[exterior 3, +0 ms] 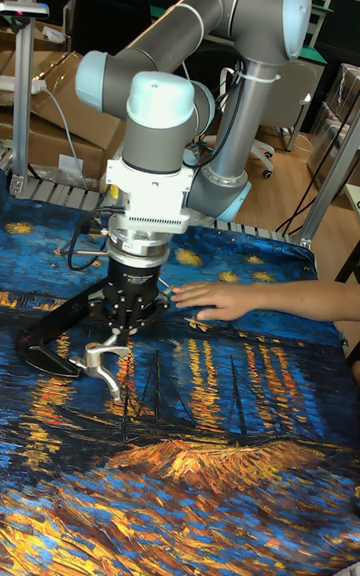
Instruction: Turn off the water tap
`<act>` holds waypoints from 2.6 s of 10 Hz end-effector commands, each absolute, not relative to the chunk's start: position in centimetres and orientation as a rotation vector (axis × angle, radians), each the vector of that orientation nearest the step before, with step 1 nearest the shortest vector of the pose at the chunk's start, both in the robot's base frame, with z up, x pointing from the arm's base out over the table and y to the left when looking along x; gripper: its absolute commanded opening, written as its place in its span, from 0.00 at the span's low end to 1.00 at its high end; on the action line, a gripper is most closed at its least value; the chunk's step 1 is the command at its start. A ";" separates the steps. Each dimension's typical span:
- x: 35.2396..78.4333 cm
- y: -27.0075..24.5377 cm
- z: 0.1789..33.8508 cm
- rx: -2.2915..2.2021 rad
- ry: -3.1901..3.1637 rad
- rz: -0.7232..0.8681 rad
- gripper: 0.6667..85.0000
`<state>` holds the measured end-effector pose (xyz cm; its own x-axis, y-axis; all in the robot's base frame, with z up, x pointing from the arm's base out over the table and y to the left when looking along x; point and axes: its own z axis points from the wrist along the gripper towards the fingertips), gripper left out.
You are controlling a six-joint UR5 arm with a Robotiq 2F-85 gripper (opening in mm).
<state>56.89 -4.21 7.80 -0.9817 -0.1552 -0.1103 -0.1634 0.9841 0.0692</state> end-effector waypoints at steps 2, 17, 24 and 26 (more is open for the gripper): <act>57.3 -3.6 7.7 -0.245 3.005 0.143 0.01; 61.9 -7.8 8.4 -0.588 2.803 -0.122 0.01; 58.0 -5.4 7.6 -0.359 2.944 0.003 0.01; 53.4 -4.8 7.9 -0.223 3.104 0.039 0.01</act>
<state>58.02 -6.50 7.47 -0.9461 -0.2823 -0.1588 -0.2765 0.9593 -0.0577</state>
